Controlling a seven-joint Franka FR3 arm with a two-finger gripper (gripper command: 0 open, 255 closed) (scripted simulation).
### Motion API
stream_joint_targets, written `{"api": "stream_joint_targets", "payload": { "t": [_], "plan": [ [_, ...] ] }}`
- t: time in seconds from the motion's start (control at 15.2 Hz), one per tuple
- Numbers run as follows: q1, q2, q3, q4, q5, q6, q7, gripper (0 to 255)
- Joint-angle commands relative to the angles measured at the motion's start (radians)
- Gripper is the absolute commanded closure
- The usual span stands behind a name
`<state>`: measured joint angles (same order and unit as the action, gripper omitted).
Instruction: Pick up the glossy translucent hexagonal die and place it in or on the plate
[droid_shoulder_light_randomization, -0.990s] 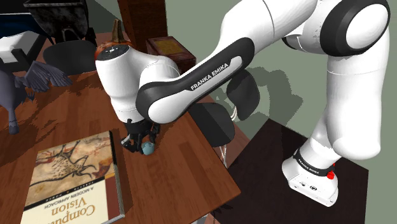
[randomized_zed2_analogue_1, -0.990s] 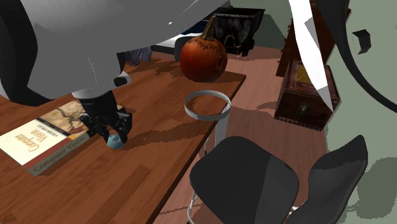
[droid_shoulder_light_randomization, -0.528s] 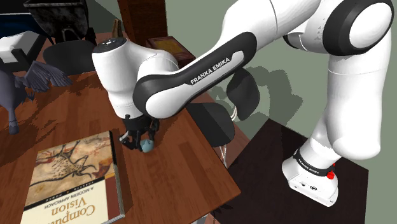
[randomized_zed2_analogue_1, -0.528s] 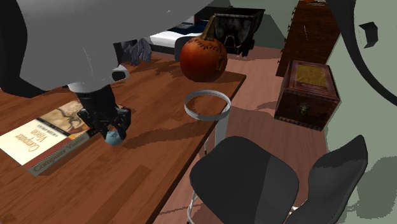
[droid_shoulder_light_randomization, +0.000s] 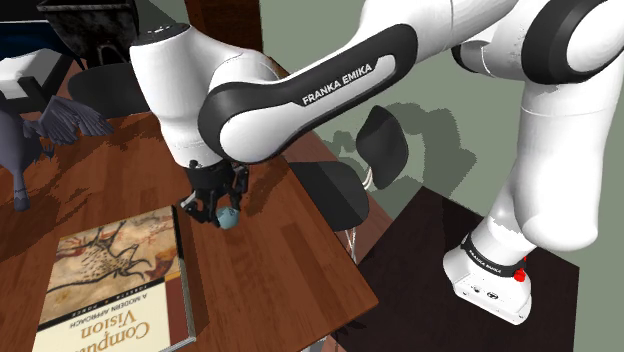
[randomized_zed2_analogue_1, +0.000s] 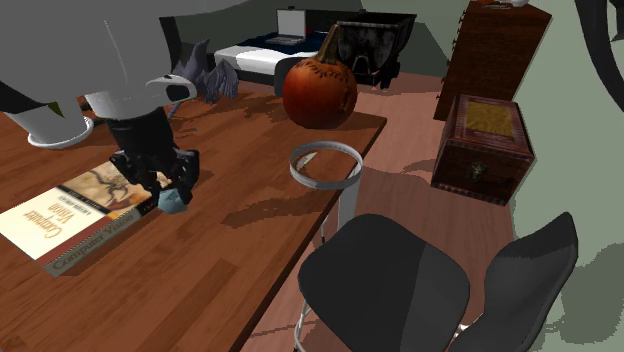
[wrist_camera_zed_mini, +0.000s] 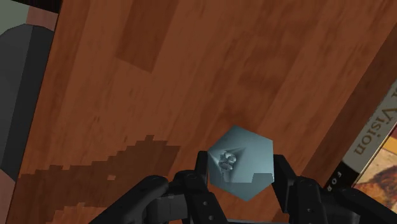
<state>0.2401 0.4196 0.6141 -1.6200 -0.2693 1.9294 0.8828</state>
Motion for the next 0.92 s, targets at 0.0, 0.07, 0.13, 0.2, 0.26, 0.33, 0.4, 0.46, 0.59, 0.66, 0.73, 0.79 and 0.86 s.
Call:
{"api": "stream_joint_targets", "payload": {
  "t": [0.0, 0.07, 0.13, 0.2, 0.26, 0.33, 0.4, 0.46, 0.59, 0.66, 0.73, 0.79, 0.86],
  "plan": [
    [-0.001, -0.009, 0.003, 0.018, 0.007, -0.025, -0.005, 255],
    [-0.001, -0.012, 0.005, 0.027, 0.009, -0.037, -0.007, 255],
    [-0.001, -0.015, 0.006, 0.037, 0.012, -0.049, -0.009, 255],
    [-0.001, -0.018, 0.007, 0.046, 0.014, -0.061, -0.011, 255],
    [0.000, -0.021, 0.008, 0.056, 0.016, -0.073, -0.012, 255],
    [0.000, -0.023, 0.009, 0.067, 0.018, -0.085, -0.014, 255],
    [0.001, -0.025, 0.010, 0.077, 0.020, -0.097, -0.015, 255],
    [-0.015, -0.027, 0.005, 0.077, 0.022, -0.097, -0.037, 255],
    [-0.045, -0.026, -0.007, 0.083, 0.024, -0.099, -0.079, 255],
    [-0.059, -0.024, -0.012, 0.088, 0.025, -0.101, -0.100, 255],
    [-0.072, -0.022, -0.018, 0.094, 0.025, -0.103, -0.120, 255],
    [-0.086, -0.018, -0.024, 0.102, 0.025, -0.105, -0.141, 255],
    [-0.098, -0.013, -0.031, 0.111, 0.024, -0.109, -0.161, 255]
  ]
}}
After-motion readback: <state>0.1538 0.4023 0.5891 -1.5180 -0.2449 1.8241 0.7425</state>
